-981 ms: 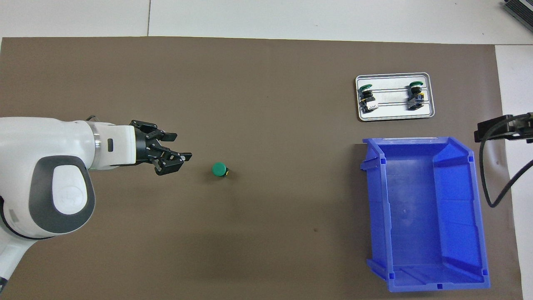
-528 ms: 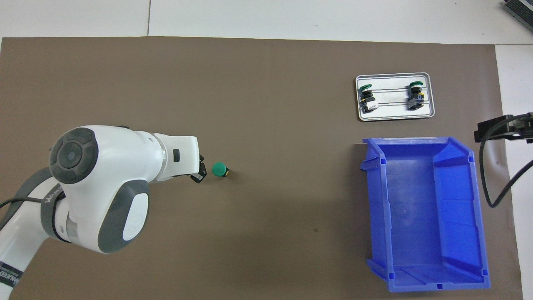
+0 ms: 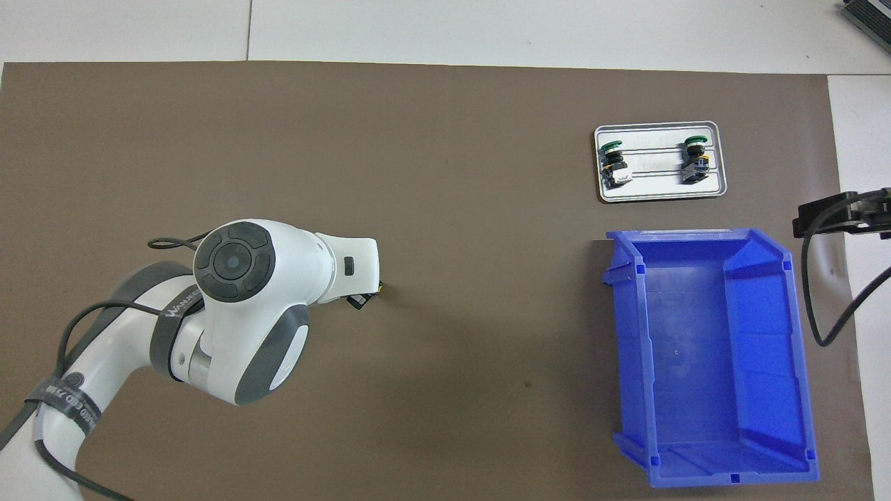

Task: Place and press button with both arms
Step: 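Press down on the top of the green button with the left gripper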

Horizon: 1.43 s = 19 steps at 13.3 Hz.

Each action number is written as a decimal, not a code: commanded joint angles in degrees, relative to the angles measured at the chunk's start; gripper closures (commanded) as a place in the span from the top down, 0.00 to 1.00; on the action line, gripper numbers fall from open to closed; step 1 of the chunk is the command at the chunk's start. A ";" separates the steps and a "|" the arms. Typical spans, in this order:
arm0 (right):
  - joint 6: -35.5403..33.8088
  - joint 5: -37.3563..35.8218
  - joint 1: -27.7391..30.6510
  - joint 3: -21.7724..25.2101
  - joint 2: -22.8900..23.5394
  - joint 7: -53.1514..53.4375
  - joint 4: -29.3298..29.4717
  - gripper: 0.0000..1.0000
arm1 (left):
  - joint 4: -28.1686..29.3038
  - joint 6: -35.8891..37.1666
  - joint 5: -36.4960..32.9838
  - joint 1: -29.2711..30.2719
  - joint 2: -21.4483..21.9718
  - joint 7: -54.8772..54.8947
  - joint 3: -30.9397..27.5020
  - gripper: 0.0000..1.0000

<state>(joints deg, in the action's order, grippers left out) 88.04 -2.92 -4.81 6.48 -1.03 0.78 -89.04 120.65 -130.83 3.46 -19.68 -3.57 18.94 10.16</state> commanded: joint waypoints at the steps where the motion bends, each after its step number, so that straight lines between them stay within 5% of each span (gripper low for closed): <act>1: 0.38 0.37 0.24 -0.24 -1.52 0.37 -1.75 1.00 | 0.73 -2.32 -1.96 -2.46 -1.78 -1.71 -0.84 0.00; 10: 0.38 0.37 0.24 -0.24 -1.52 0.37 -1.75 1.00 | 1.09 -3.47 -4.51 -2.91 -4.25 -2.50 -0.93 0.00; 13: 0.38 0.37 0.24 -0.24 -1.52 0.37 -1.75 1.00 | -1.37 -1.20 -4.51 -2.29 -1.19 -3.12 -1.02 0.00; 15: 0.38 0.37 0.24 -0.24 -1.52 0.37 -1.75 1.00 | -3.74 1.97 -4.51 -1.85 -0.47 -3.12 -1.45 0.99; 19: 0.38 0.37 0.24 -0.24 -1.52 0.37 -1.75 1.00 | -3.84 5.57 -4.51 2.01 2.07 -2.76 -1.89 1.00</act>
<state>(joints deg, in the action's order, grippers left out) 88.04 -2.92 -4.81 6.48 -1.03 0.78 -89.04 116.71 -128.26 0.20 -19.91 -3.21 17.00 8.18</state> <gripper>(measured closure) 0.000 0.445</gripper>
